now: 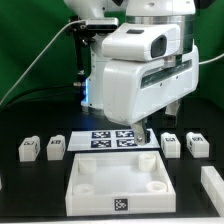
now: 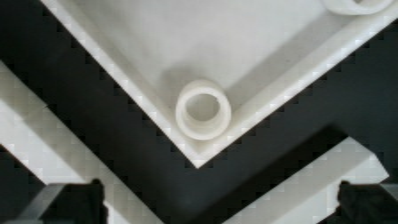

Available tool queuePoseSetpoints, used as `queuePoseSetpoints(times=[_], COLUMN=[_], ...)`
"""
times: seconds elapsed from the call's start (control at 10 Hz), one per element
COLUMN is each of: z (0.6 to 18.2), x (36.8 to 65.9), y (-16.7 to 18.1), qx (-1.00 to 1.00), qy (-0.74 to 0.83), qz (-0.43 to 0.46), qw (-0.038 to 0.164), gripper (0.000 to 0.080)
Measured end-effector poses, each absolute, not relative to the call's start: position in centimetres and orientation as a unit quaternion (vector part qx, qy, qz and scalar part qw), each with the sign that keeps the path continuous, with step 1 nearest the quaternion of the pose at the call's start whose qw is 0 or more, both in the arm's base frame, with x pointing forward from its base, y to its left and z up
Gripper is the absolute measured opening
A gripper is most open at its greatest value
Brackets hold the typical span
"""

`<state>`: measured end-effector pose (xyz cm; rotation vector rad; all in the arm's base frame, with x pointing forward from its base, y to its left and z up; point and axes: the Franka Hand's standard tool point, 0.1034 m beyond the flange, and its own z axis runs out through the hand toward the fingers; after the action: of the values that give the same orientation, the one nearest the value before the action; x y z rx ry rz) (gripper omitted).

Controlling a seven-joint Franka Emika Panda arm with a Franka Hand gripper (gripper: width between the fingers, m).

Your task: Assemble one leg

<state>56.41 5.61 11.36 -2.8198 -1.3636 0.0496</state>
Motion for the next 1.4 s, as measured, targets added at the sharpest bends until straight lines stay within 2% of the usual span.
queuePoseSetpoints(times=[0.8, 1.1, 1.4], z=[11.4, 10.8, 8.6], x=[56.2, 50.0, 45.0], y=[5.5, 3.1, 0.5], qx=[-0.889, -0.78, -0.673], qy=[-0.458, -0.626, -0.739], qz=[0.015, 0.012, 0.017], qw=[0.004, 0.002, 0.012], gripper=[0.065, 0.065, 0.065])
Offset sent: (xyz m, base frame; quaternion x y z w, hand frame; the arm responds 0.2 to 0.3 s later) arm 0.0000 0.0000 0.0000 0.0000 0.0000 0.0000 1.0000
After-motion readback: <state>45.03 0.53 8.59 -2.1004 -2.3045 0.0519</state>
